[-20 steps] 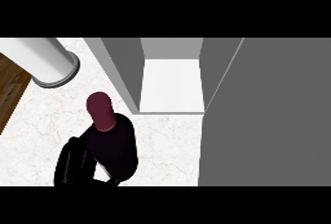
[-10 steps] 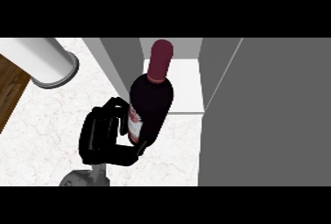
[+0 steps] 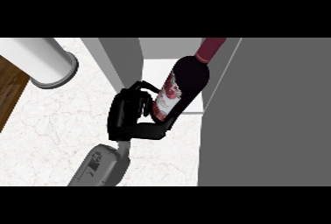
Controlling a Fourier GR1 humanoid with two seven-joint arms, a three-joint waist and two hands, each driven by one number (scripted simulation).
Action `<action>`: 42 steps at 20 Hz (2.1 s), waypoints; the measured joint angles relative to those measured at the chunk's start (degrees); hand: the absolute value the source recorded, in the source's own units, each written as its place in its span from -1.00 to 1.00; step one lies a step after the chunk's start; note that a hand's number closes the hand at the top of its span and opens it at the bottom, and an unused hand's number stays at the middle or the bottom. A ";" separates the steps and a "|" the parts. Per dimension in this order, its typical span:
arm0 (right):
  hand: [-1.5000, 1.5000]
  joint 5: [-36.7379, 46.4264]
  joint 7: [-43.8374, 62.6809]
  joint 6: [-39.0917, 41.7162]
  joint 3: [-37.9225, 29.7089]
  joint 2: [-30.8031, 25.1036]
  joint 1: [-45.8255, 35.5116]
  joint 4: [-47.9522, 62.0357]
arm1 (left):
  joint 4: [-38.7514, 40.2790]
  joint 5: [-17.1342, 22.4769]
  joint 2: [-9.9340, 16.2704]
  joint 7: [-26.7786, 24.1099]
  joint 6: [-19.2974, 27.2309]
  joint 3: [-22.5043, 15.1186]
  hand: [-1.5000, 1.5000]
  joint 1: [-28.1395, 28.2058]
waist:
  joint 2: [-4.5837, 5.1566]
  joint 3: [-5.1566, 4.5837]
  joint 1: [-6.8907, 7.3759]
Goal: Pick up the wine, place it into the cabinet and close the cabinet
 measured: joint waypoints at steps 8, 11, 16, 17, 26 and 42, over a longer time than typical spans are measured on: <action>-1.00 -1.43 -0.25 0.38 -1.77 -0.83 -1.33 1.74 | 10.23 4.72 0.00 -4.45 6.10 -4.27 1.00 -6.56 | 0.00 0.00 -0.03; -1.00 -2.00 -0.77 1.09 -2.22 -1.06 -0.11 1.11 | 13.89 6.97 0.00 -6.71 5.96 -3.96 1.00 -7.39 | -0.01 -0.01 -0.07; -1.00 -0.93 -1.12 0.99 -0.88 -0.32 1.12 0.14 | 18.27 10.47 -0.01 -10.34 8.40 -6.86 1.00 -7.91 | -0.02 -0.01 -0.09; -1.00 -1.94 0.45 0.80 -1.31 -0.77 0.86 -1.08 | 19.17 10.92 -0.01 -11.01 7.94 -6.87 1.00 -7.68 | -0.01 0.00 -0.09; -1.00 -2.58 0.42 0.66 -2.57 -1.21 -1.58 1.29 | 29.83 18.19 -0.01 -18.21 5.21 -6.88 1.00 -10.10 | 0.05 -0.03 -0.16; -1.00 -3.78 -1.28 2.30 -2.93 -0.87 1.41 1.12 | 47.57 30.92 0.00 -25.25 -5.59 -5.98 1.00 -20.18 | 0.16 -0.02 -0.66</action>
